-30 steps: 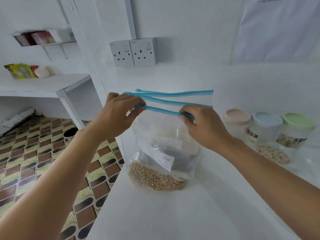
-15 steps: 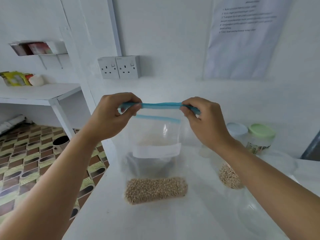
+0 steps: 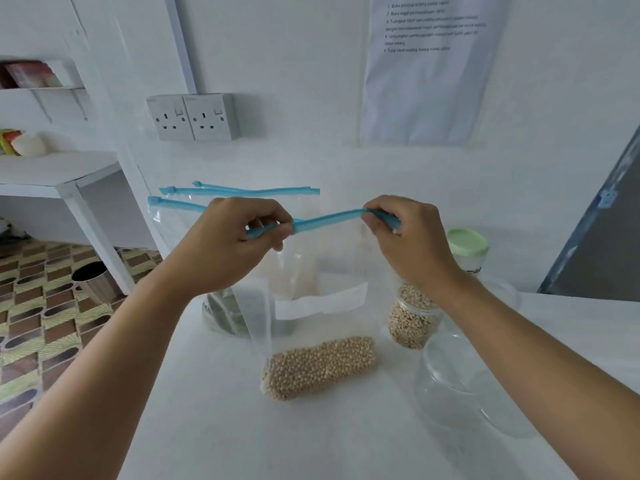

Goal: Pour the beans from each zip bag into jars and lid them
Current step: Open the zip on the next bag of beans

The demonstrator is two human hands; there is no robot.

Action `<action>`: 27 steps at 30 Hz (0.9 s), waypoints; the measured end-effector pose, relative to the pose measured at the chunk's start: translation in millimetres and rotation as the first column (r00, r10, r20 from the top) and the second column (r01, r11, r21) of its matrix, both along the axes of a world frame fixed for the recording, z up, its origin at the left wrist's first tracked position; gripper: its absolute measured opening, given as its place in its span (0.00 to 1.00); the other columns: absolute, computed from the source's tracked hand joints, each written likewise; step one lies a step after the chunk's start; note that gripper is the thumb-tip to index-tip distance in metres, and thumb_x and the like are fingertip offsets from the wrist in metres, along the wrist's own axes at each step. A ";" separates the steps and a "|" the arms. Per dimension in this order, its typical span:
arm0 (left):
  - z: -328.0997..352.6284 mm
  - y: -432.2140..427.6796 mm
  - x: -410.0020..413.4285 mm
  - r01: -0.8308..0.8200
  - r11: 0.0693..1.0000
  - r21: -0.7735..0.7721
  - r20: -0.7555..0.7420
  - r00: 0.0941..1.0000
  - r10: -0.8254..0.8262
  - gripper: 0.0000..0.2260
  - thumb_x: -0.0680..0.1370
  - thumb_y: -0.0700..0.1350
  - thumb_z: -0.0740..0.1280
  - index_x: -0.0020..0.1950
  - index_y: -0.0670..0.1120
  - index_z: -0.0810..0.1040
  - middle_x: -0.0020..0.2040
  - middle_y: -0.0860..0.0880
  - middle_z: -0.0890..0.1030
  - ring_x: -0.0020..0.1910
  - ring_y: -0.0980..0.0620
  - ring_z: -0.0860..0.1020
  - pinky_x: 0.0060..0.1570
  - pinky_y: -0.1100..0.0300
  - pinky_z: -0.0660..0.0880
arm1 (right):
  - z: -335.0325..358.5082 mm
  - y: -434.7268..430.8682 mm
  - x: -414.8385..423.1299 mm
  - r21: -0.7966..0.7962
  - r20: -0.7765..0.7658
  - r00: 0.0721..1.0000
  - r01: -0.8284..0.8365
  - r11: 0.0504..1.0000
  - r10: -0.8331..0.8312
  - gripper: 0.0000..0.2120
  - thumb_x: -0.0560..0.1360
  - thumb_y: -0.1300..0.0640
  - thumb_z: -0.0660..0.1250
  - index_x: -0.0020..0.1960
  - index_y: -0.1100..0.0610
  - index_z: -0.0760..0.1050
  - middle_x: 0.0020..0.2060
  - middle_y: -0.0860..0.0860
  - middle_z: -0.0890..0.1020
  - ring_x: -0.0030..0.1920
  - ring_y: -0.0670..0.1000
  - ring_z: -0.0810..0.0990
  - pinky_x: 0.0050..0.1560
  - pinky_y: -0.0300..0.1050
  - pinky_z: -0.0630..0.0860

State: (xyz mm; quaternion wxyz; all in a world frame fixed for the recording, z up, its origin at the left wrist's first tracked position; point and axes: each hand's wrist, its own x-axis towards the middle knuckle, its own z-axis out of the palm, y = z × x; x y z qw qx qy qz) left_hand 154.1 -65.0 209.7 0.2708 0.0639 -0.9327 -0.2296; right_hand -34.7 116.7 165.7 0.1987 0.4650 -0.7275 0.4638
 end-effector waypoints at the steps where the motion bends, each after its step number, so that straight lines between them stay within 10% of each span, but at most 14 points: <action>1: -0.7 2.9 0.0 0.004 1.000 0.026 0.018 1.000 -0.004 0.05 0.81 0.46 0.69 0.47 0.53 0.83 0.37 0.59 0.83 0.33 0.57 0.75 0.35 0.70 0.69 | -3.7 1.9 -1.3 0.000 0.000 1.000 0.002 1.000 -0.002 0.04 0.79 0.58 0.70 0.48 0.56 0.83 0.37 0.48 0.83 0.38 0.51 0.79 0.41 0.54 0.77; 8: -1.0 9.0 5.9 0.129 0.855 0.503 0.161 0.957 -0.240 0.05 0.79 0.41 0.70 0.47 0.40 0.84 0.36 0.42 0.81 0.30 0.48 0.73 0.31 0.57 0.75 | -27.6 8.4 0.2 0.018 -0.185 0.957 0.230 0.973 -0.223 0.07 0.76 0.49 0.72 0.52 0.49 0.84 0.48 0.48 0.75 0.52 0.51 0.70 0.50 0.53 0.69; 18: 0.2 9.1 -0.8 0.119 0.827 0.549 0.004 0.989 -0.145 0.04 0.78 0.37 0.72 0.46 0.36 0.84 0.31 0.44 0.77 0.27 0.49 0.72 0.31 0.58 0.73 | -12.7 -17.8 -0.7 0.000 0.112 0.986 0.126 0.992 -0.125 0.06 0.80 0.55 0.70 0.54 0.56 0.83 0.38 0.45 0.69 0.36 0.43 0.71 0.40 0.28 0.66; 27: -27.6 -2.4 11.5 0.040 0.791 0.611 -0.130 0.990 0.050 0.09 0.70 0.45 0.78 0.46 0.41 0.85 0.33 0.43 0.80 0.30 0.49 0.74 0.36 0.62 0.75 | -7.1 -22.2 5.9 0.097 -0.149 0.975 0.181 0.979 -0.166 0.15 0.73 0.45 0.68 0.50 0.55 0.85 0.45 0.48 0.73 0.49 0.52 0.73 0.52 0.51 0.69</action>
